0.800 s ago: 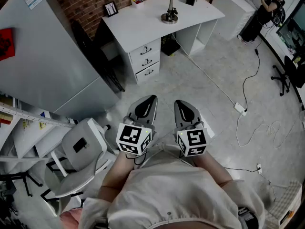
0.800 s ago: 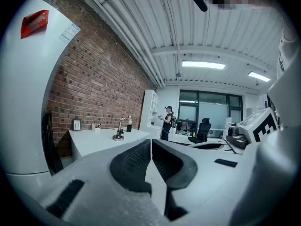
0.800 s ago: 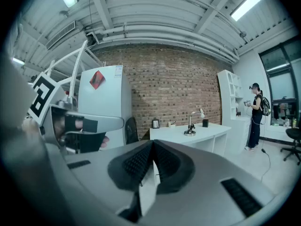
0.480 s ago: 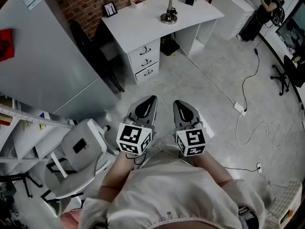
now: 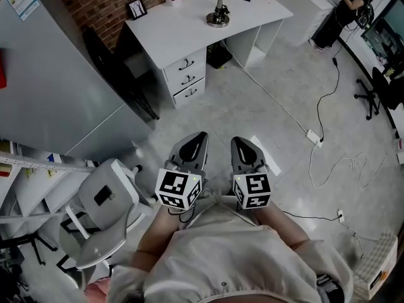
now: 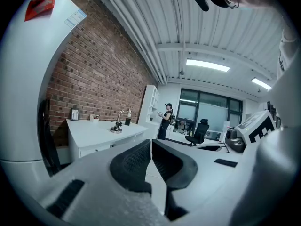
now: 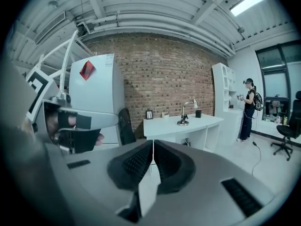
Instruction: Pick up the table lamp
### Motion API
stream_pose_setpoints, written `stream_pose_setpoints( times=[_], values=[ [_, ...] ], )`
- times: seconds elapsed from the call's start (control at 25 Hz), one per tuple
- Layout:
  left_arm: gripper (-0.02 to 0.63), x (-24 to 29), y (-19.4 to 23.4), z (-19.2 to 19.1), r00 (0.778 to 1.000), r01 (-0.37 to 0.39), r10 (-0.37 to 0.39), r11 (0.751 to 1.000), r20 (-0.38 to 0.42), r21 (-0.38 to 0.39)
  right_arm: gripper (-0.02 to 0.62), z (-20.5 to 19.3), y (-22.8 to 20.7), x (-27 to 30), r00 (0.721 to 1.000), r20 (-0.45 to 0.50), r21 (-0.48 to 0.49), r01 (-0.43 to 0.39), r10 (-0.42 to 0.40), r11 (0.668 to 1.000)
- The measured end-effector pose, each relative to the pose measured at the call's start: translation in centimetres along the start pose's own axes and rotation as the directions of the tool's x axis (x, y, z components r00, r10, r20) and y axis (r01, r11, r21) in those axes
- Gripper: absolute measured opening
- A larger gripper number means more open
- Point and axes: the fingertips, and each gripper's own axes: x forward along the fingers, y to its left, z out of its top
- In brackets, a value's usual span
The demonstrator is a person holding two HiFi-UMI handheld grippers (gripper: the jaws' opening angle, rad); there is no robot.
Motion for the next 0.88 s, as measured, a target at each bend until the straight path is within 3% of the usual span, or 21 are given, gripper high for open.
stream_pose_setpoints(
  times=[0.36,0.72,0.88],
  values=[
    [0.020,5.0,2.1,-0.8,0.996,-0.088,0.087,0.995,-0.022,-0.055,0.029,-0.5,-4.9,4.2,0.997,-0.048,0.015,-0.059,0.060,0.998],
    [0.020,17.0,2.6,0.8,0.985,-0.173,0.174,0.980,-0.004,-0.101,0.029,2.2,-15.5,11.2,0.986,-0.075,-0.010,-0.150,0.149,0.989],
    [0.020,22.8,1.6,2.4,0.978,-0.209,0.209,0.977,0.006,-0.040,0.029,3.8,-21.1,13.8,0.978,-0.090,-0.016,-0.191,0.189,0.981]
  ],
)
